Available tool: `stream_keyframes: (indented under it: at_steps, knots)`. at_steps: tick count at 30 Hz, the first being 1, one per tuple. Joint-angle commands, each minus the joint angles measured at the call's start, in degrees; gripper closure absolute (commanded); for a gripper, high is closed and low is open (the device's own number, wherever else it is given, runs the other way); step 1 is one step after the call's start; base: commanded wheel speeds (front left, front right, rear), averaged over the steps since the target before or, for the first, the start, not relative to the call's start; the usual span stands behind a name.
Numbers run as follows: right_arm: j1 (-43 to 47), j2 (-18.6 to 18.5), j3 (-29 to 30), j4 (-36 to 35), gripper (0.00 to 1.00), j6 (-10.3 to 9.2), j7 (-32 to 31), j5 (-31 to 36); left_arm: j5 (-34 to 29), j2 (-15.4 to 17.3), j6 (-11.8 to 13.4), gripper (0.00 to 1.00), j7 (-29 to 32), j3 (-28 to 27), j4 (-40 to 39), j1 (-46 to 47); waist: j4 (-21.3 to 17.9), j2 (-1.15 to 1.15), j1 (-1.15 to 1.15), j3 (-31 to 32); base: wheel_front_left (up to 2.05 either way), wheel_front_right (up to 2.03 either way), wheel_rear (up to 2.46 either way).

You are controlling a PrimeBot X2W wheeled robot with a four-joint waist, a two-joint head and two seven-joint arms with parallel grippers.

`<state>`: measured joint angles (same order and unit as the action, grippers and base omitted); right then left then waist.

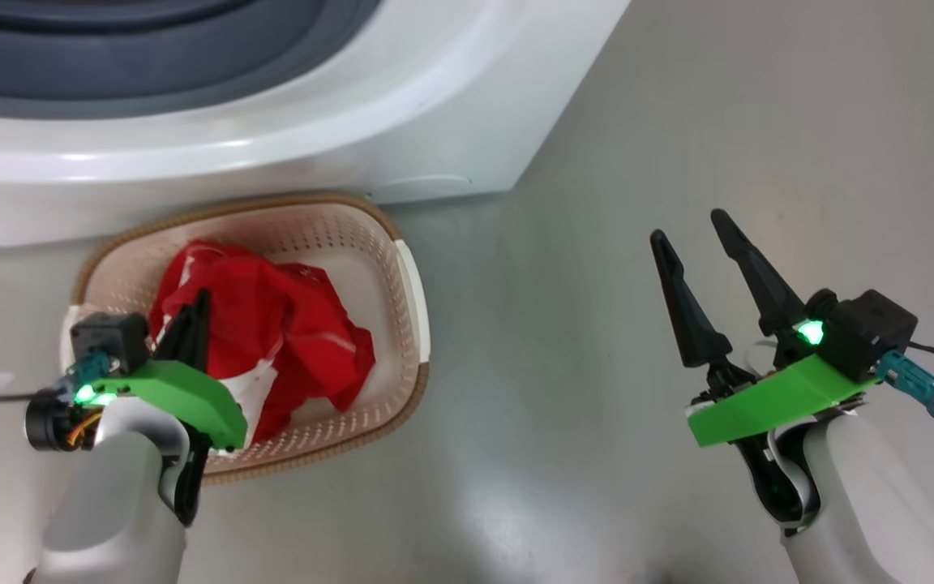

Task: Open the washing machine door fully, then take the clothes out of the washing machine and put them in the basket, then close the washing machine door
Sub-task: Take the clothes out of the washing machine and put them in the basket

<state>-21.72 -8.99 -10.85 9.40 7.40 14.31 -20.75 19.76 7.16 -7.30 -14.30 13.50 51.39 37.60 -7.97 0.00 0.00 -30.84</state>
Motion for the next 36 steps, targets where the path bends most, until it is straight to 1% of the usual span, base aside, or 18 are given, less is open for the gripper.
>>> stream_keyframes:
  at_steps: [1, 6, 12, 17, 26, 27, 28, 29, 30, 31, 32, 33, 36]
  knots:
    - [0.1, 0.3, -1.3, -1.4, 0.0, 0.09, 0.7, 0.5, -0.2, 1.4, -0.1, 1.0, -0.7, -1.0, 0.0, 0.5, -1.2, 0.0, 0.0, -2.0, 0.0, 0.0, 0.0]
    - [-0.9, 0.9, -2.2, -1.4, 0.0, 0.09, 0.7, 0.8, 1.5, 1.5, -0.2, 1.0, -0.7, 2.1, 6.7, 4.1, -2.3, 0.0, 0.0, -4.3, 0.0, 0.0, 0.0]
    - [-2.3, 1.5, -3.5, -1.3, 0.0, 0.09, 0.7, 1.0, 4.1, 2.3, -0.2, 1.0, -0.7, 6.4, 12.8, 7.9, -3.5, 0.0, 0.0, -7.1, 0.0, 0.0, 0.0]
    - [-3.1, 1.7, -3.8, -1.6, 0.0, 0.09, 0.7, 1.4, 8.5, 3.1, -0.2, 1.0, 0.4, 11.3, 17.3, 11.2, -3.9, 0.0, 0.0, -9.4, 0.0, 0.0, 0.0]
    - [-3.7, 1.5, -4.0, -1.6, 0.0, 0.09, 0.7, 1.8, 13.6, 4.3, -0.2, 1.0, 0.9, 15.7, 18.4, 12.6, -3.9, 0.0, 0.0, -9.7, 0.0, 0.0, 0.0]
    - [-3.7, 1.5, -4.0, -1.5, 0.0, 0.09, 0.7, 1.8, 14.1, 4.4, -0.2, 0.99, 0.8, 16.0, 18.3, 12.6, -3.8, 0.0, 0.0, -9.6, 0.0, 0.0, 0.0]
    - [-3.7, 1.5, -4.0, -1.4, 0.0, 0.09, 0.7, 1.8, 14.7, 4.4, -0.2, 0.89, 0.7, 16.5, 18.2, 12.6, -3.6, 0.0, 0.0, -9.4, 0.0, 0.0, 0.0]
    - [-3.7, 1.5, -4.0, -1.3, 0.0, 0.09, 0.7, 1.8, 15.3, 4.4, -0.2, 0.72, 0.6, 16.8, 17.9, 12.6, -3.5, 0.0, 0.0, -9.2, 0.0, 0.0, 0.0]
    - [-3.7, 1.5, -4.0, -1.2, 0.0, 0.09, 0.7, 1.8, 15.9, 4.4, -0.2, 0.6, 0.4, 17.3, 17.7, 12.4, -3.4, 0.0, 0.0, -8.9, 0.0, 0.0, 0.0]
    - [-3.7, 1.4, -4.0, -1.0, 0.0, 0.09, 0.7, 1.8, 16.5, 4.4, -0.2, 0.53, 0.3, 17.8, 17.4, 12.2, -3.2, 0.0, 0.0, -8.5, 0.0, 0.0, 0.0]
    - [-3.6, 1.4, -4.0, -1.0, 0.0, 0.09, 0.7, 1.8, 17.1, 4.5, -0.2, 0.21, 0.2, 18.2, 17.0, 12.0, -3.1, 0.0, 0.0, -8.1, 0.0, 0.0, 0.0]
    - [-3.5, 1.3, -3.9, -0.9, 0.0, 0.09, 0.7, 1.8, 17.7, 4.5, -0.2, 0.0, 0.0, 18.5, 16.7, 11.8, -2.9, 0.0, 0.0, -7.8, 0.0, 0.0, 0.0]
    - [-3.2, 0.9, -3.8, -0.6, 0.0, 0.09, 0.7, 1.7, 19.5, 4.6, -0.2, 0.0, -0.3, 19.7, 15.8, 11.2, -2.2, 0.0, 0.0, -6.4, 0.0, 0.0, 0.0]
